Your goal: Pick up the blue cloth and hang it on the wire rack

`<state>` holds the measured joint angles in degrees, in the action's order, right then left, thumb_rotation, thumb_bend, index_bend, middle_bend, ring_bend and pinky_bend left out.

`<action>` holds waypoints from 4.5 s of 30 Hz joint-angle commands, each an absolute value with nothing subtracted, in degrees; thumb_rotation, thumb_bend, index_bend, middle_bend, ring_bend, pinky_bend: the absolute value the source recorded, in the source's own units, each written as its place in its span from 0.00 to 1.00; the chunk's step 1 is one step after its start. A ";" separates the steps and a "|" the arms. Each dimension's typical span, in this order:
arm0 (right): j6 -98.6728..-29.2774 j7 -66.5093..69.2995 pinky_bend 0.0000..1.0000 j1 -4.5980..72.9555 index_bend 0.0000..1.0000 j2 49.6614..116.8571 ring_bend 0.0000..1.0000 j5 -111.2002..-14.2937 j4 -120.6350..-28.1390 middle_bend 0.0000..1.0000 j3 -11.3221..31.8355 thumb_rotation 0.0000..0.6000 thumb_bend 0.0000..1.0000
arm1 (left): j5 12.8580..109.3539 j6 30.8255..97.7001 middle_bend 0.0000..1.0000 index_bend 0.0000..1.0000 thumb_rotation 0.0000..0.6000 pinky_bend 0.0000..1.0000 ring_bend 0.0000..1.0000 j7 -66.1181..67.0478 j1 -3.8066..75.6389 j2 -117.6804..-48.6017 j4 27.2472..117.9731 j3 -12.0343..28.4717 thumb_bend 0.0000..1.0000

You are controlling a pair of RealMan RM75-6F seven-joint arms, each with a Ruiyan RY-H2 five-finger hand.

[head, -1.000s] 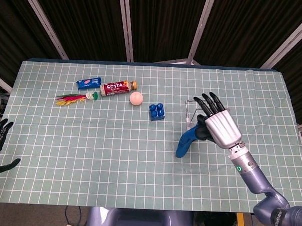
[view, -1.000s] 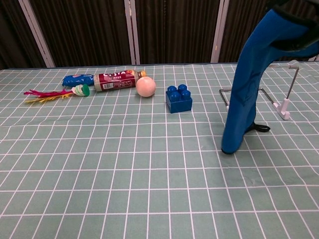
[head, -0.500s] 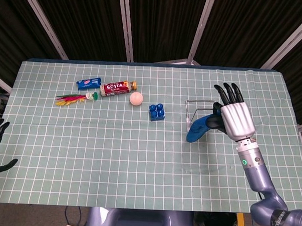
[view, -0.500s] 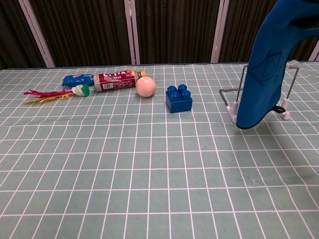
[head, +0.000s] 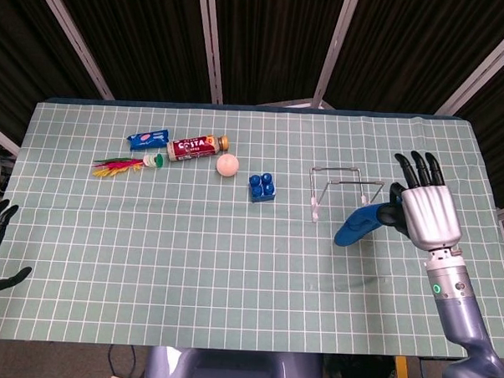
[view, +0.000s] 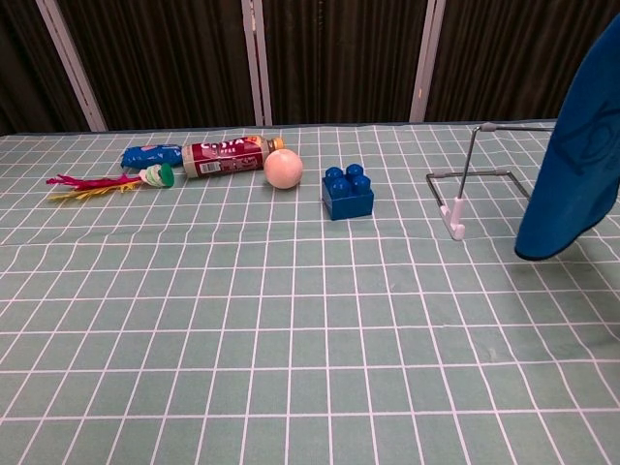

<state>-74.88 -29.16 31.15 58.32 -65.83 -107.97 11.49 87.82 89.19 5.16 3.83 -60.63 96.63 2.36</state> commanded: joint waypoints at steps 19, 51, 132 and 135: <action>-72.57 -46.19 0.09 43.24 0.76 76.97 0.00 -46.75 -93.71 0.09 18.79 1.00 0.41 | 84.41 87.52 0.00 0.00 1.00 0.00 0.00 5.16 4.14 -61.06 94.76 3.58 0.00; -61.84 -45.76 0.09 50.47 0.81 80.79 0.00 -42.52 -75.31 0.09 19.57 1.00 0.40 | 79.62 83.24 0.00 0.00 1.00 0.00 0.00 8.80 6.08 -63.29 92.63 4.85 0.00; -89.66 -5.36 0.00 20.76 0.00 64.20 0.00 -81.02 -97.14 0.00 1.04 1.00 0.00 | 86.92 88.43 0.00 0.00 1.00 0.00 0.00 6.21 4.27 -61.03 95.29 2.12 0.00; -91.57 -5.00 0.00 18.00 0.00 64.76 0.00 -82.34 -96.19 0.00 -0.44 1.00 0.00 | 87.36 88.78 0.00 0.00 1.00 0.00 0.00 7.35 3.98 -60.97 95.82 1.82 0.00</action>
